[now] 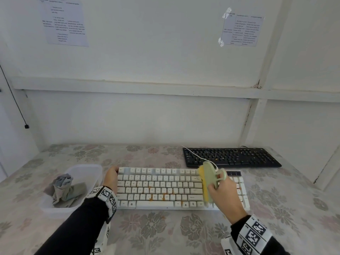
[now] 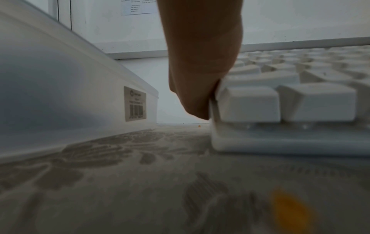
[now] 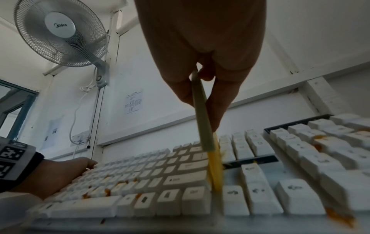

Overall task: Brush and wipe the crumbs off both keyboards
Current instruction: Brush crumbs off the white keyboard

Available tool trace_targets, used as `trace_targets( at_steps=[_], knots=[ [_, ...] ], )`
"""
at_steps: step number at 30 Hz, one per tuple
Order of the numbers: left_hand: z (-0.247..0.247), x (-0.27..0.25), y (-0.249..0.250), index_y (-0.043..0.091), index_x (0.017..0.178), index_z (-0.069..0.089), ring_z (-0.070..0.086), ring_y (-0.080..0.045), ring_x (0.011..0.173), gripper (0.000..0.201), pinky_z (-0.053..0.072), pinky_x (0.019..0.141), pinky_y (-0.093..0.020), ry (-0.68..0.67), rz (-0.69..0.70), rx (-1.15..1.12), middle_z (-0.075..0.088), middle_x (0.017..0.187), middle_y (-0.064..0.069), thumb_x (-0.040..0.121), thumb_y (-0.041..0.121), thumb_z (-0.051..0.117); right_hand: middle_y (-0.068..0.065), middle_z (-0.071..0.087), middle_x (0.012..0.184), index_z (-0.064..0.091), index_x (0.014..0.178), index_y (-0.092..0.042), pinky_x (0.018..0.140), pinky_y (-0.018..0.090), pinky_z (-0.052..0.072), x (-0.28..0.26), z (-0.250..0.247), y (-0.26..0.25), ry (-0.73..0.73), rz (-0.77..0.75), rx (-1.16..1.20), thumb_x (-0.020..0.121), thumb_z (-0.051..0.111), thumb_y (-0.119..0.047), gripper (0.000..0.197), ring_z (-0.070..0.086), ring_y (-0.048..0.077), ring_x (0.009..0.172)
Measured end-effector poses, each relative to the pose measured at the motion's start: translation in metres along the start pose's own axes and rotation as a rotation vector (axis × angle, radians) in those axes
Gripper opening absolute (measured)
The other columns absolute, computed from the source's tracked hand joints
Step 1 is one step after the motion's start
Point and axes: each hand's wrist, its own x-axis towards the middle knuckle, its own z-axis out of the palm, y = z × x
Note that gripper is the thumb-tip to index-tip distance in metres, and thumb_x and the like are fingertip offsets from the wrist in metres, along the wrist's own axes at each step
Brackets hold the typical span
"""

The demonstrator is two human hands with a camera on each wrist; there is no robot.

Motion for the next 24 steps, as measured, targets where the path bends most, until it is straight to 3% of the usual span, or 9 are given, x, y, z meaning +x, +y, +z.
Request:
trace_targets(
  at_steps=[2,4,6,10,13,17,19,21,24],
  knots=[
    [0.0,0.0,-0.001,0.014,0.058,0.053,0.054,-0.024,0.041,0.038,0.047,0.053,-0.029,-0.02,-0.002,-0.001,0.056,0.048,-0.009,0.09,0.026,0.036,-0.005,0.047,0.053,0.041,0.084,-0.014,0.039,0.015,0.037,-0.007,-0.001,0.001,-0.067,0.024,-0.025,0.082,0.054,-0.001,0.019,0.04,0.006,0.041],
    [0.001,0.0,-0.001,0.013,0.06,0.054,0.054,-0.025,0.045,0.036,0.047,0.054,-0.03,-0.02,-0.001,0.004,0.056,0.05,-0.009,0.089,0.026,0.036,-0.008,0.042,0.035,0.035,0.065,-0.016,0.035,0.016,0.033,-0.011,-0.006,0.0,-0.107,0.046,-0.056,0.083,0.054,-0.003,0.029,0.038,0.008,0.032],
    [0.001,0.001,-0.001,0.013,0.061,0.054,0.054,-0.025,0.046,0.036,0.047,0.054,-0.03,-0.01,0.008,0.005,0.056,0.05,-0.009,0.089,0.026,0.036,-0.008,0.039,0.038,0.029,0.059,-0.017,0.034,0.016,0.033,-0.01,-0.012,-0.002,-0.098,0.061,-0.064,0.084,0.055,-0.004,0.038,0.034,0.008,0.032],
    [0.001,0.004,-0.004,0.013,0.055,0.053,0.053,-0.02,0.034,0.043,0.047,0.045,-0.024,-0.039,0.011,-0.009,0.054,0.041,-0.006,0.092,0.025,0.033,0.0,0.045,0.056,0.039,0.079,-0.012,0.036,0.015,0.035,-0.002,-0.019,-0.006,0.053,-0.014,0.048,0.086,0.051,-0.001,0.018,0.039,0.01,0.043],
    [0.002,0.004,-0.004,0.012,0.057,0.053,0.054,-0.02,0.033,0.043,0.047,0.044,-0.025,-0.032,0.026,-0.007,0.055,0.041,-0.006,0.092,0.024,0.032,0.001,0.047,0.062,0.039,0.082,-0.016,0.041,0.015,0.038,0.002,-0.014,-0.007,0.111,-0.087,0.115,0.088,0.051,0.0,0.02,0.04,0.011,0.047],
    [0.002,0.004,-0.004,0.012,0.055,0.053,0.053,-0.02,0.033,0.043,0.045,0.053,-0.03,-0.021,0.035,-0.003,0.055,0.041,-0.007,0.091,0.025,0.034,0.001,0.045,0.064,0.041,0.09,-0.011,0.046,0.013,0.04,0.0,-0.004,0.002,0.037,-0.068,0.051,0.086,0.051,0.002,0.017,0.04,0.009,0.048],
    [0.001,0.004,-0.004,0.013,0.055,0.053,0.053,-0.02,0.033,0.042,0.045,0.053,-0.03,-0.021,0.028,-0.009,0.054,0.041,-0.007,0.091,0.025,0.034,-0.001,0.045,0.061,0.04,0.092,-0.012,0.042,0.014,0.038,-0.005,-0.003,0.006,-0.065,-0.022,0.003,0.086,0.051,0.0,0.017,0.041,0.005,0.043],
    [0.001,0.004,-0.003,0.013,0.057,0.053,0.053,-0.021,0.034,0.041,0.045,0.054,-0.031,-0.021,0.02,-0.008,0.055,0.042,-0.007,0.091,0.025,0.034,-0.003,0.041,0.054,0.039,0.076,-0.013,0.036,0.016,0.033,-0.008,-0.004,0.008,-0.128,0.034,-0.039,0.086,0.052,-0.002,0.019,0.041,0.004,0.034],
    [0.001,0.003,-0.002,0.013,0.058,0.052,0.052,-0.021,0.035,0.041,0.045,0.054,-0.03,-0.018,0.02,-0.01,0.054,0.042,-0.006,0.092,0.025,0.034,-0.004,0.034,0.047,0.029,0.059,-0.018,0.034,0.017,0.029,-0.007,-0.013,0.007,-0.11,0.058,-0.053,0.085,0.053,-0.003,0.039,0.035,0.007,0.029]
  ],
)
